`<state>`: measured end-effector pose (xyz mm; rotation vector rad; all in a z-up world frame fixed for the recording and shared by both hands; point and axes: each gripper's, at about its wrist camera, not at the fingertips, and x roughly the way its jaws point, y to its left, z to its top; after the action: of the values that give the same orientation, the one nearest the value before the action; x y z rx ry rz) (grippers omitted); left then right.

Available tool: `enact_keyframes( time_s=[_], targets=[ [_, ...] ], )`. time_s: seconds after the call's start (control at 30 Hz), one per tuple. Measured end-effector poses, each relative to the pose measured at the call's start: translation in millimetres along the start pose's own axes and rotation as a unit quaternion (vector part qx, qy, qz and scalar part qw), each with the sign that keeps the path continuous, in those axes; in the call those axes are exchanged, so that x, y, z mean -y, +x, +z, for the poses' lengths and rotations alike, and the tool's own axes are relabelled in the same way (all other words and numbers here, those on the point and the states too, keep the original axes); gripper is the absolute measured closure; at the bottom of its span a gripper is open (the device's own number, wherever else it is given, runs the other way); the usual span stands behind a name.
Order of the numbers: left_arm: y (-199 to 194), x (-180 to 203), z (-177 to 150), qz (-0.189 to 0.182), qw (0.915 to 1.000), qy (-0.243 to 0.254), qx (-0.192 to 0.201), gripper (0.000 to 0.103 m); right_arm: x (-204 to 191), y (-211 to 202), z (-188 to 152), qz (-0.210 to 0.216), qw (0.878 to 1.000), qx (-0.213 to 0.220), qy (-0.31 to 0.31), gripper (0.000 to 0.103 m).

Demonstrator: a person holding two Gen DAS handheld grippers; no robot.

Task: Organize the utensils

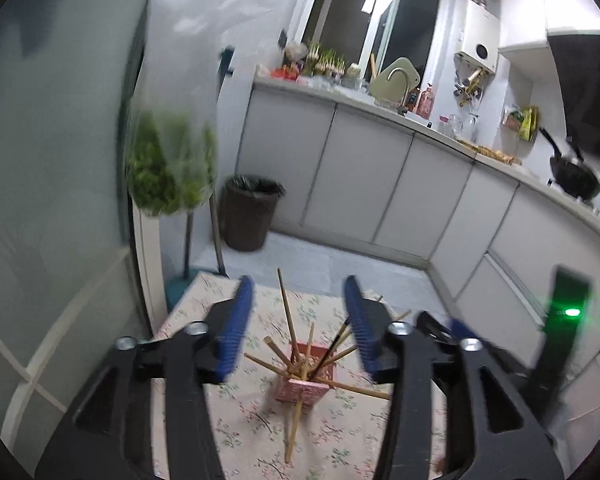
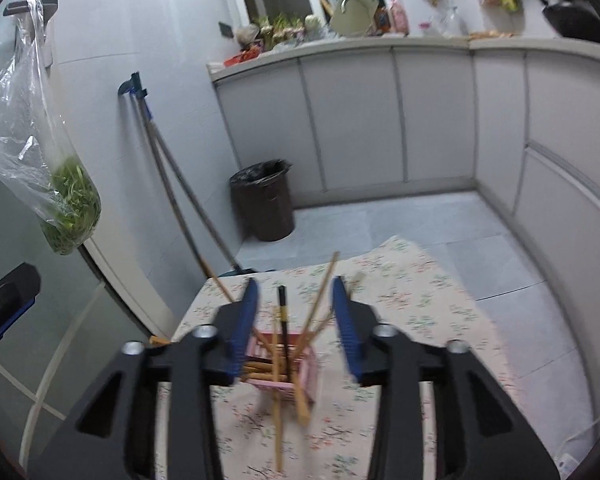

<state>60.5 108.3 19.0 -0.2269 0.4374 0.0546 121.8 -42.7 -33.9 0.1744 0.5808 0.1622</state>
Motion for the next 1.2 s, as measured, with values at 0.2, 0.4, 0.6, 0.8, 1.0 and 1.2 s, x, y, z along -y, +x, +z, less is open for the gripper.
enact_keyframes(
  time_s=[0.2,0.4,0.6,0.8,1.0,1.2],
  targets=[
    [-18,40,-17,0.060,0.9953,0.040,0.065,0.007,33,-43,-6,-0.087,0.995,0.047,0.018,0.016],
    [-9,48,-27,0.094,0.9919,0.045,0.073,0.007,55,-58,-7,-0.148,0.987,0.065,0.018,0.007],
    [5,56,-45,0.088,0.9930,0.069,0.039,0.007,67,-56,-14,-0.174,0.984,0.044,0.014,0.007],
    [7,63,-54,0.084,0.9925,0.081,0.035,0.007,78,-57,-19,-0.182,0.982,0.042,0.023,0.007],
    [12,69,-57,0.077,0.9935,0.079,0.029,0.007,85,-62,-21,-0.184,0.981,0.048,0.038,0.007],
    [15,74,-56,0.073,0.9937,0.080,0.030,0.007,92,-59,-23,-0.186,0.980,0.040,0.048,0.007]
  ],
)
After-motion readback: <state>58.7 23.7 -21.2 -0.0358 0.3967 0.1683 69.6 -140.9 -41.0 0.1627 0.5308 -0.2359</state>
